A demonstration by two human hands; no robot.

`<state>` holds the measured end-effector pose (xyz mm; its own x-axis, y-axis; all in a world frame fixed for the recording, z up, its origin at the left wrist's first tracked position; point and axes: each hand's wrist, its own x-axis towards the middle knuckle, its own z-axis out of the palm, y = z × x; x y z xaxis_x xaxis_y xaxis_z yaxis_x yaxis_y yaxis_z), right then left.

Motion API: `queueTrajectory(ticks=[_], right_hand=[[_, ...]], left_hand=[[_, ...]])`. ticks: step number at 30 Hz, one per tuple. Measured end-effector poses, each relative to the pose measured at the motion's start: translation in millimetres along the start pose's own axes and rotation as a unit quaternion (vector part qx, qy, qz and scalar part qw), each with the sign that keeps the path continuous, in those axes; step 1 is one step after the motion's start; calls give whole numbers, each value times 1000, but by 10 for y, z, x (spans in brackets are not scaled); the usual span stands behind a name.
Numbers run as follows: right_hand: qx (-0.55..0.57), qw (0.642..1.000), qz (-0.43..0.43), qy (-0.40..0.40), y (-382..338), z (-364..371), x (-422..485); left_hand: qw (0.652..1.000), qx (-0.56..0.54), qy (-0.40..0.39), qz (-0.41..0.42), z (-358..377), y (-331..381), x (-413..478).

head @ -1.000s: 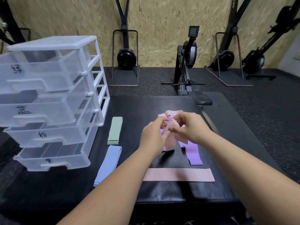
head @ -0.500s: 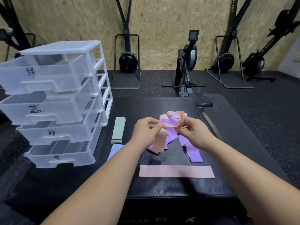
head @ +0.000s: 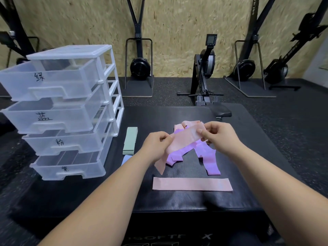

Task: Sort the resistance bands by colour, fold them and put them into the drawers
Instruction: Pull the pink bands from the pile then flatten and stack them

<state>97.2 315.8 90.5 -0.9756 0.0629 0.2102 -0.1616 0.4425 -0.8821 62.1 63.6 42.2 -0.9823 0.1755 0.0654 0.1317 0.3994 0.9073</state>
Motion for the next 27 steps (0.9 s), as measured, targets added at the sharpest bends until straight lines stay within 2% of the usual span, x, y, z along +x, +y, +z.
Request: queueTrajectory(ticks=[7, 12, 15, 19, 27], right_hand=[[-15, 1000, 13, 14, 72, 50, -54], [-24, 999, 26, 34, 228, 26, -170], [-37, 997, 40, 63, 362, -21, -237], [-26, 992, 73, 103, 603, -141, -352], [28, 983, 138, 118, 1085, -256, -699]], left_hand=[[998, 11, -58, 11, -53, -22, -85], [986, 53, -157, -20, -175, -123, -182], [977, 97, -189, -34, -244, -280, -258], [976, 132, -166, -51, -353, -464, -391], [993, 24, -59, -95, -163, -698, -549]])
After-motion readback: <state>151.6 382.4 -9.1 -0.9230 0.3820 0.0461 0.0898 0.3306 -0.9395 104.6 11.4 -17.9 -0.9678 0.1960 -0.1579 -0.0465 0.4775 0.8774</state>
